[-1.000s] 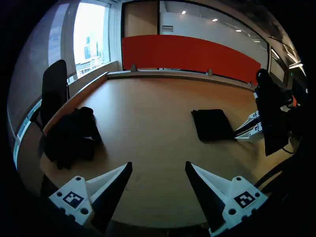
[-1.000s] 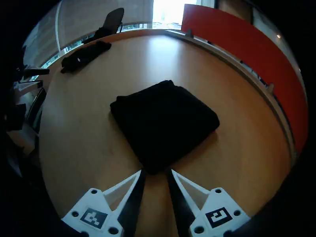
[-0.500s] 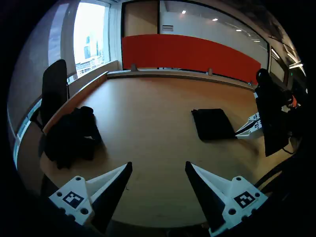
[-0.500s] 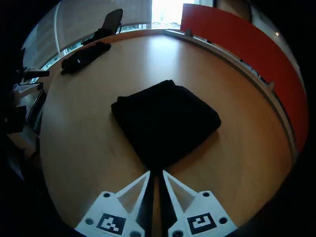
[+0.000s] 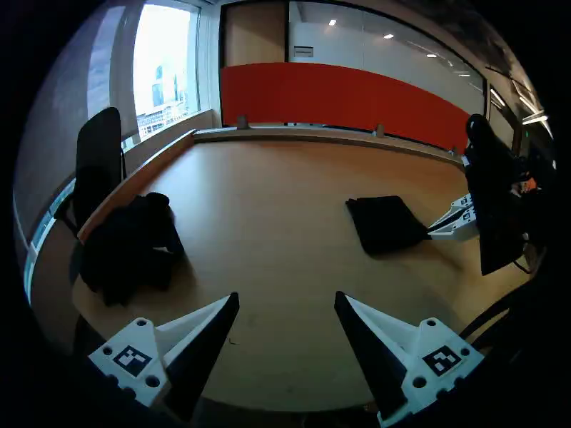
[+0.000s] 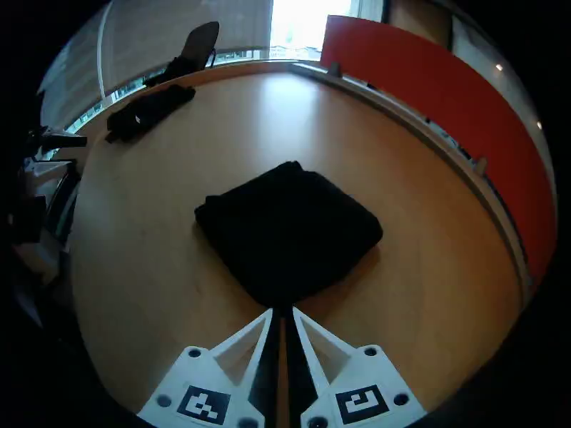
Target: Fold towel
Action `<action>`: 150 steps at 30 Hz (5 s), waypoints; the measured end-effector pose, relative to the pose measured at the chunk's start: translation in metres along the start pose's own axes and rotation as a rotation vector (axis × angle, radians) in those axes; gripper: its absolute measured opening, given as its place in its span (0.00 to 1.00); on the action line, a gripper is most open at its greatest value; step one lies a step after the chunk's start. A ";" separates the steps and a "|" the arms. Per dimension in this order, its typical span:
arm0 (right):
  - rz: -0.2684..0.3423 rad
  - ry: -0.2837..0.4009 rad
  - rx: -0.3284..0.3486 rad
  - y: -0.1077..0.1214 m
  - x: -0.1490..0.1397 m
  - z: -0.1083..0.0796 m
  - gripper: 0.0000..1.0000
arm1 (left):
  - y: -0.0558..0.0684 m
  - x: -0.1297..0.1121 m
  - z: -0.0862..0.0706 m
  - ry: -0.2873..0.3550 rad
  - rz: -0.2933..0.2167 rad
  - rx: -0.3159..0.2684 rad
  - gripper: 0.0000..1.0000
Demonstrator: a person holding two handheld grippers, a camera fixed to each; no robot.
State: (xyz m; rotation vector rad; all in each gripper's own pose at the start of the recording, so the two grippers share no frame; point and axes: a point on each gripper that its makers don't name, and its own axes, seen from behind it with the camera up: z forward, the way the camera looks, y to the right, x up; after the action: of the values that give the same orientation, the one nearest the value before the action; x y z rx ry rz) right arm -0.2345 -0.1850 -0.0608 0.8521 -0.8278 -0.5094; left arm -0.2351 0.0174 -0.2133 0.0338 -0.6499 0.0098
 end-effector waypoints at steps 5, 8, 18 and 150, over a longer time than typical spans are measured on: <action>-0.012 0.061 -0.019 0.009 0.033 -0.011 0.04 | 0.001 0.003 0.000 0.004 0.005 -0.004 1.00; -0.024 0.096 -0.032 0.015 0.055 -0.019 0.04 | 0.001 0.005 0.001 0.008 0.009 -0.008 1.00; -0.103 0.180 -0.053 0.029 0.120 -0.043 0.04 | 0.002 0.016 0.001 0.030 0.019 -0.019 1.00; 0.304 -0.047 -0.413 0.305 -0.155 -0.298 0.04 | 0.073 0.062 0.033 0.035 0.107 -0.138 1.00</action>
State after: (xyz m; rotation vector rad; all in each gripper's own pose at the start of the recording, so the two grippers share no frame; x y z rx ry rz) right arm -0.0637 0.2295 0.0065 0.3284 -0.8394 -0.4113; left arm -0.2071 0.0889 -0.1479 -0.1335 -0.6153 0.0685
